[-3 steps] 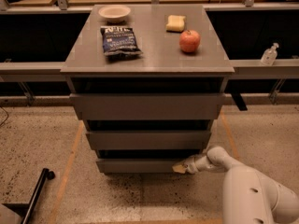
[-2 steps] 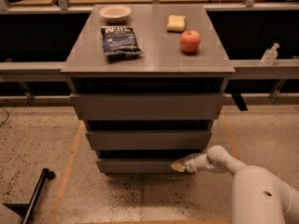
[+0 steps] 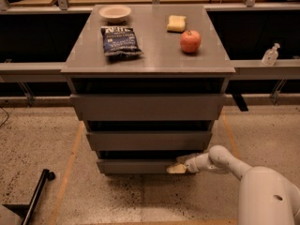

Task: Open bottom drawer

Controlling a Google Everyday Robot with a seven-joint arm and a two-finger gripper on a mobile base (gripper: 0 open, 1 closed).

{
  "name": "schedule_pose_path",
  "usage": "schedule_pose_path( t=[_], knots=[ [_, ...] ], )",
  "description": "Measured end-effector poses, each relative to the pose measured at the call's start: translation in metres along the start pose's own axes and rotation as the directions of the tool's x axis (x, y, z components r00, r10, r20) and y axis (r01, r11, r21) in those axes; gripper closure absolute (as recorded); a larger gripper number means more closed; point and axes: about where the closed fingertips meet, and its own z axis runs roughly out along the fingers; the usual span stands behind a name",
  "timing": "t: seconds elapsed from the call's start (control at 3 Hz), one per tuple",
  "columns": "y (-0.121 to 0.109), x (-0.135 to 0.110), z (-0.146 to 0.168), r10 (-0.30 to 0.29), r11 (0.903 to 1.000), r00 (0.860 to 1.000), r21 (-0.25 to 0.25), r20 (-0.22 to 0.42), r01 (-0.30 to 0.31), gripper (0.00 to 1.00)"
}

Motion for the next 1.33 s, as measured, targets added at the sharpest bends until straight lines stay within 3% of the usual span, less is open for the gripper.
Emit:
schedule_pose_path(
  t=[0.33, 1.0, 1.33],
  knots=[
    [-0.006, -0.002, -0.001, 0.003, 1.0000, 1.000, 0.006, 0.007, -0.003, 0.00],
    [-0.024, 0.000, 0.012, 0.018, 0.9998, 1.000, 0.005, -0.012, -0.018, 0.00],
    [-0.031, 0.015, 0.027, 0.051, 0.9985, 0.997, -0.016, -0.055, -0.052, 0.18]
  ],
)
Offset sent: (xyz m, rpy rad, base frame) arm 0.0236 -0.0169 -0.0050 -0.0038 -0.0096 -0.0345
